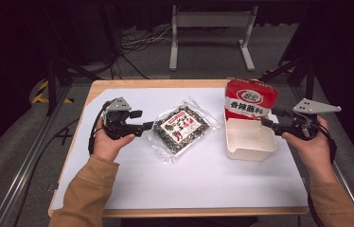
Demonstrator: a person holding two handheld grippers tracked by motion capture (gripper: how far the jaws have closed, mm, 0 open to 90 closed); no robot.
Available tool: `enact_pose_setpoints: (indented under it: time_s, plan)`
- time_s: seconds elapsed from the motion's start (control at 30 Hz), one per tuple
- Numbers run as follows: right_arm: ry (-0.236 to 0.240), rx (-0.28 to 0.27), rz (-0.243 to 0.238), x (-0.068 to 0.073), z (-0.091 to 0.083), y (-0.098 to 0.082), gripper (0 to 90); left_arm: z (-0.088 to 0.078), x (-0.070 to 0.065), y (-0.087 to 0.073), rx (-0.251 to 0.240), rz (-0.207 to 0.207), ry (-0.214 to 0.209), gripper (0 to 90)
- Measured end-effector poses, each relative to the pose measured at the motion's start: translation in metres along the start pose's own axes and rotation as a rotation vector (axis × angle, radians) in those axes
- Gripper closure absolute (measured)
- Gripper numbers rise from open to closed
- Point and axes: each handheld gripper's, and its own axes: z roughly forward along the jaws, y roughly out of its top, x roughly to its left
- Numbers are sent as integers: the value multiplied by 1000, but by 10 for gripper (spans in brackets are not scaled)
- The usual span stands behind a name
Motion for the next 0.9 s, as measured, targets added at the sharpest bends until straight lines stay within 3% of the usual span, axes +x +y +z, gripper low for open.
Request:
enact_pose_setpoints:
  time_s: [0.27, 0.43, 0.6, 0.67, 0.7, 0.9]
  plan:
    - [38, -34, -7, 19, -2, 0, 426, 3, 7, -2, 8, -8, 29, 364]
    - [49, -33, -21, 30, 0, -1, 421, 4, 15, -2, -16, -38, 28, 380]
    - [69, -46, -29, 38, 3, -3, 420, 7, 22, -1, 7, -67, 61, 360]
    - [79, -23, -54, 43, 7, -3, 413, 9, 25, -1, 18, -72, 85, 357]
    - [80, -21, -65, 46, 8, -3, 411, 12, 28, -2, 22, -105, 92, 357]
    - [103, -23, -91, 56, 9, 0, 403, 23, 37, -5, 37, -126, 103, 361]
